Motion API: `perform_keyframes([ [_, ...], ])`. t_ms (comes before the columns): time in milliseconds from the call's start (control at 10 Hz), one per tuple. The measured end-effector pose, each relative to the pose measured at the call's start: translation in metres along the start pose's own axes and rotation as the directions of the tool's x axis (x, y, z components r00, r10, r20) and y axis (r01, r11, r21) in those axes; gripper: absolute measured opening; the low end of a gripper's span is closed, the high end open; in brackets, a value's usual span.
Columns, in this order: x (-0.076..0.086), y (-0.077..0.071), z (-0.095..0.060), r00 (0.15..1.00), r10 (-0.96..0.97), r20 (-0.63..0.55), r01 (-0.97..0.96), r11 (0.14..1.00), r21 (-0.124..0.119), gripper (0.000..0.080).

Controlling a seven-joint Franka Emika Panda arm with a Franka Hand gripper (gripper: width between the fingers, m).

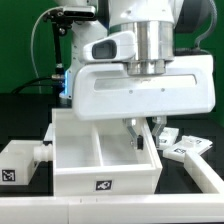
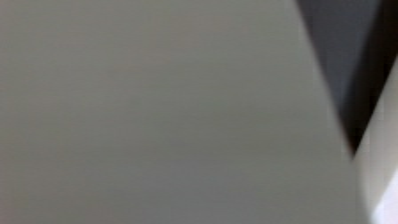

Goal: Assemble cabinet

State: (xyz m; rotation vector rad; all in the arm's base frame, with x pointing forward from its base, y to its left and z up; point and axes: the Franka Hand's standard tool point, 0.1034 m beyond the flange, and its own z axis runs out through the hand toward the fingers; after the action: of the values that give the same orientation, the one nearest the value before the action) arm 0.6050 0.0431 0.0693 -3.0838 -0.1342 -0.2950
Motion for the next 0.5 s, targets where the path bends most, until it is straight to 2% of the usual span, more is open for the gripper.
perform_keyframes([
  [300, -0.003, -0.001, 0.006, 0.999, 0.031, 0.009, -0.032, 0.999, 0.005, 0.0090],
  [500, 0.001, -0.014, 0.022, 0.996, 0.089, -0.011, -0.088, 0.996, 0.014, 0.0090],
])
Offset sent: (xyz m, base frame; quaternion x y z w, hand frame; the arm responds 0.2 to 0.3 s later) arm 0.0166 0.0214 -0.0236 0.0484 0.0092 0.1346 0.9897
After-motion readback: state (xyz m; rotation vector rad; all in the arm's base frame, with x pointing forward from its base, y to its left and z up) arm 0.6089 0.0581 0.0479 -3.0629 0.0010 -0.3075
